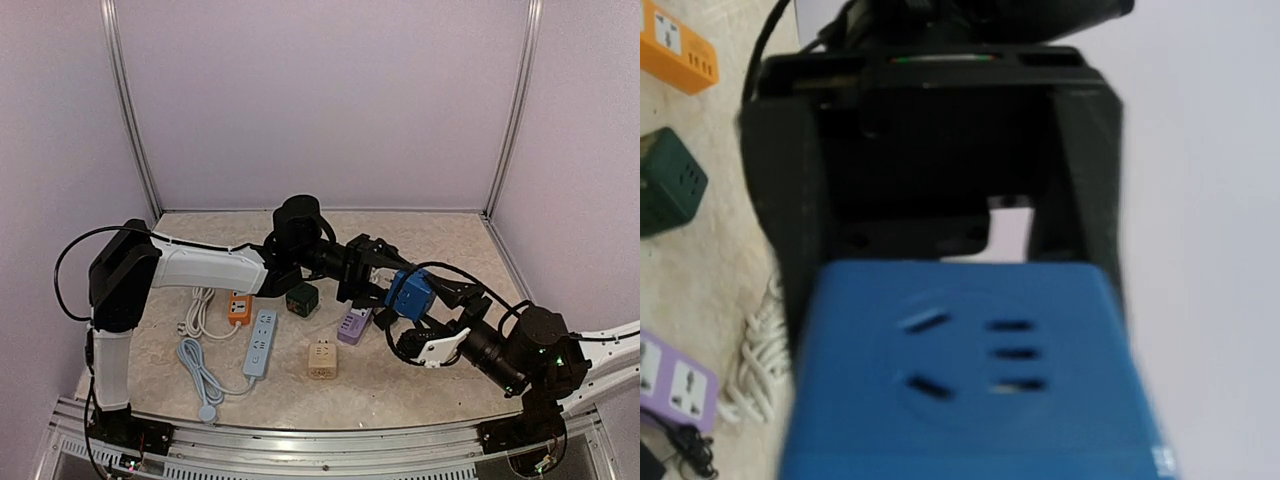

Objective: Insert the plug
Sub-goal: Pass from the left arm to the right

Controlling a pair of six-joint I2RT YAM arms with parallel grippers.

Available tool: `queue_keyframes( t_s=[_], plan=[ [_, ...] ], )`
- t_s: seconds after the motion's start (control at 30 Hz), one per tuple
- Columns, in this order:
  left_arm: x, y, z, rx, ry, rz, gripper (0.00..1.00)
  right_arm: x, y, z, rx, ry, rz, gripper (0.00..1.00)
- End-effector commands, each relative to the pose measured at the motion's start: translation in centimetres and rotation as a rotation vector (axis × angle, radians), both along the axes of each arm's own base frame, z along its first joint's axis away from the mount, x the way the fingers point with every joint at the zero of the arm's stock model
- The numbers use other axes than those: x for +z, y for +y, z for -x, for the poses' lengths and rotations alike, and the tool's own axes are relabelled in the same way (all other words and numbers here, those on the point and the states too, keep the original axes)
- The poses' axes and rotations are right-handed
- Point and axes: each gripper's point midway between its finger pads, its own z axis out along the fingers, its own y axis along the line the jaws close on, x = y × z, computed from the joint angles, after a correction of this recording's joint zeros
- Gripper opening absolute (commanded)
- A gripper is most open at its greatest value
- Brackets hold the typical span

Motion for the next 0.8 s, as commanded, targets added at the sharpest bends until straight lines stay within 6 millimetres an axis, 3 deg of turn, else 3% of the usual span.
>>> queue_keyframes(
  t_s=[0.0,0.17,0.23,0.3,0.33,0.4,0.53,0.7,0.77],
  plan=[
    [1.5,-0.4,0.5,-0.030,-0.040,0.059,0.00,-0.6,-0.1,0.0,-0.014,-0.002,0.004,0.66],
    [1.4,-0.6,0.7,-0.042,-0.034,0.062,0.00,-0.3,-0.1,0.0,-0.010,0.003,-0.007,0.49],
    [1.2,-0.6,0.8,-0.044,-0.032,0.063,0.00,-0.2,0.0,0.1,-0.004,0.010,-0.009,0.35],
    [1.0,-0.6,0.6,-0.040,-0.029,0.064,0.09,-0.2,0.2,0.2,0.006,0.027,-0.010,0.16],
    [0.9,-0.6,0.5,-0.033,-0.027,0.065,0.19,-0.2,0.3,0.2,0.008,0.041,-0.011,0.10],
    [0.6,-0.3,-0.1,-0.007,-0.025,0.061,0.29,0.0,0.5,0.2,0.011,0.074,-0.022,0.00],
    [-0.9,1.8,-3.2,0.112,-0.015,0.010,0.55,1.2,0.7,0.4,0.019,0.157,-0.086,0.00],
    [-0.9,4.2,-5.4,0.224,-0.061,-0.016,0.77,3.4,0.4,0.7,0.045,0.223,-0.173,0.00],
    [-0.5,4.7,-5.5,0.244,-0.086,-0.009,0.97,4.2,0.1,0.8,0.046,0.244,-0.210,0.00]
  ],
)
